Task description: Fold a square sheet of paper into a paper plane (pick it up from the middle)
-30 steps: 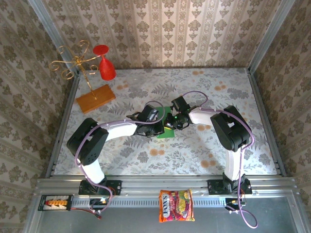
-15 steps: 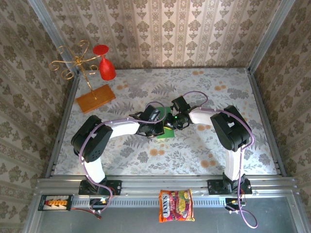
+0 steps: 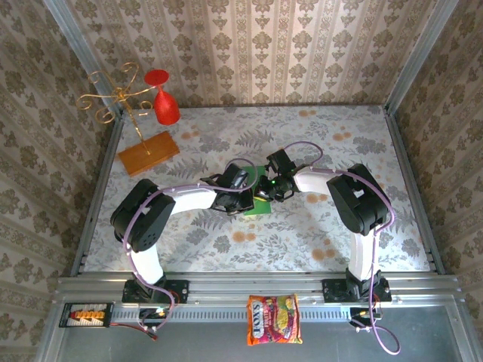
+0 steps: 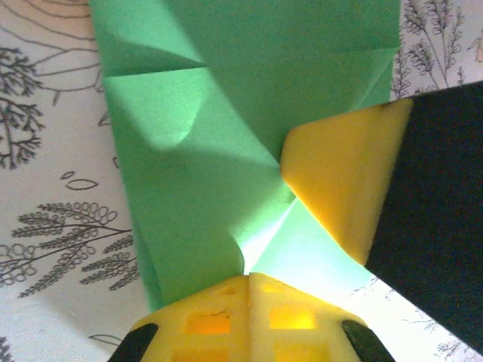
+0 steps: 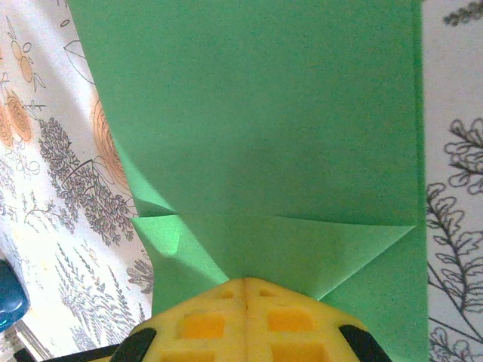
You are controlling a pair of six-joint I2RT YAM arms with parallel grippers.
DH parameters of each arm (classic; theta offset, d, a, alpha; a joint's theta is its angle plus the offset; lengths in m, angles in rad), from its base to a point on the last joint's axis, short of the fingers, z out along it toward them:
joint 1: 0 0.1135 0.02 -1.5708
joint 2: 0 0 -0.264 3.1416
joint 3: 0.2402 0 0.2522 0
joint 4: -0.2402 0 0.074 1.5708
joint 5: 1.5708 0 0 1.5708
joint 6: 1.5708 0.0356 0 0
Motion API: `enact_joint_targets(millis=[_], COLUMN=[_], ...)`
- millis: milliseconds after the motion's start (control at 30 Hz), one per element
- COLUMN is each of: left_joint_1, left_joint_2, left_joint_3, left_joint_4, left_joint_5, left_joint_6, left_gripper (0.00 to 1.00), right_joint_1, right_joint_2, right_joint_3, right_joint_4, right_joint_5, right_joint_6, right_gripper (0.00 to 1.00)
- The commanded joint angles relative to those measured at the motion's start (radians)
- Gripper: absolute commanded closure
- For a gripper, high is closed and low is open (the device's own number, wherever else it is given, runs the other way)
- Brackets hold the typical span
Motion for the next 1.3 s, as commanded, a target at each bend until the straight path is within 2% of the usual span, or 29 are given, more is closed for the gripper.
enact_joint_targets(millis=[0, 433, 800, 1067, 1267], left_joint_1=[0.011, 0.025, 0.045, 0.046, 0.054], left_joint_2=[0.019, 0.015, -0.004, -0.069, -0.168], left_joint_3=[-0.022, -0.058, -0.176, -0.263, -0.231], left_joint_4=[-0.041, -0.018, 0.074, 0.113, 0.097], left_joint_5=[-0.007, 0.034, 0.11, 0.166, 0.156], left_joint_6=[-0.006, -0.013, -0.072, -0.11, -0.096], left_gripper=[0.96, 0.97, 0.96, 0.96, 0.95], right_joint_1=[-0.016, -0.015, -0.016, -0.016, -0.016], right_joint_2=[0.073, 0.079, 0.08, 0.079, 0.08], right_joint_3=[-0.042, -0.039, -0.04, -0.039, -0.036], right_joint_4=[-0.176, -0.179, -0.183, -0.183, -0.187], right_joint_5=[0.106, 0.108, 0.115, 0.119, 0.116], right_joint_6=[0.011, 0.009, 0.005, 0.003, 0.001], right_gripper=[1.0, 1.0, 1.0, 1.0, 1.0])
